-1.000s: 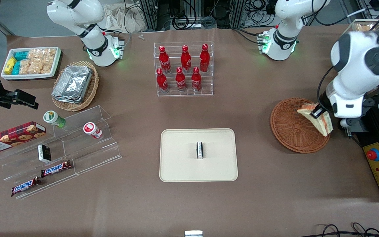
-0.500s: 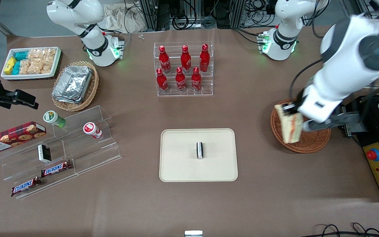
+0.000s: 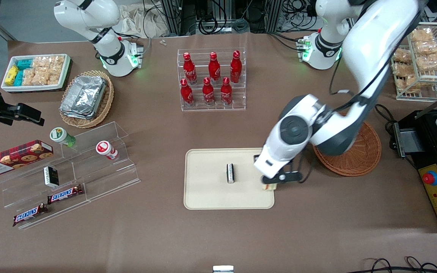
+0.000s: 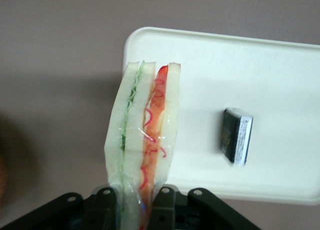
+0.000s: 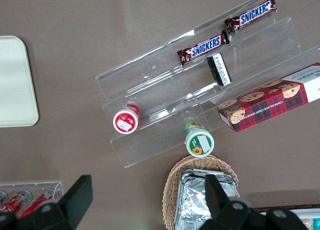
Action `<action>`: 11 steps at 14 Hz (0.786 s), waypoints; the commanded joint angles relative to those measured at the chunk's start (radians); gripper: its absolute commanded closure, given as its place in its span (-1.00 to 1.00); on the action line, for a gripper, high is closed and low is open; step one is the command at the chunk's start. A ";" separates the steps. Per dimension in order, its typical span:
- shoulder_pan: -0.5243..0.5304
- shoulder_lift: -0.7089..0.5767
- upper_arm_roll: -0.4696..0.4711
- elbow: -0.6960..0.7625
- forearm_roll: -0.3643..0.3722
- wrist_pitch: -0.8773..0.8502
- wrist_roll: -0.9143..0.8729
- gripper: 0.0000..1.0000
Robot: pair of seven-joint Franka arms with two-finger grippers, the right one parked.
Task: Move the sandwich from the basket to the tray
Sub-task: 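Lift the sandwich and carry it toward the cream tray, then lower the sandwich onto the tray beside the black box and release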
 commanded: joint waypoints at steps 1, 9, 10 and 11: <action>-0.065 0.095 0.080 0.089 0.037 0.052 -0.018 1.00; -0.075 0.132 0.116 0.067 0.037 0.075 0.051 -0.99; -0.075 0.130 0.116 0.067 0.036 0.075 0.053 -1.00; -0.075 0.127 0.116 0.067 0.033 0.075 0.050 -1.00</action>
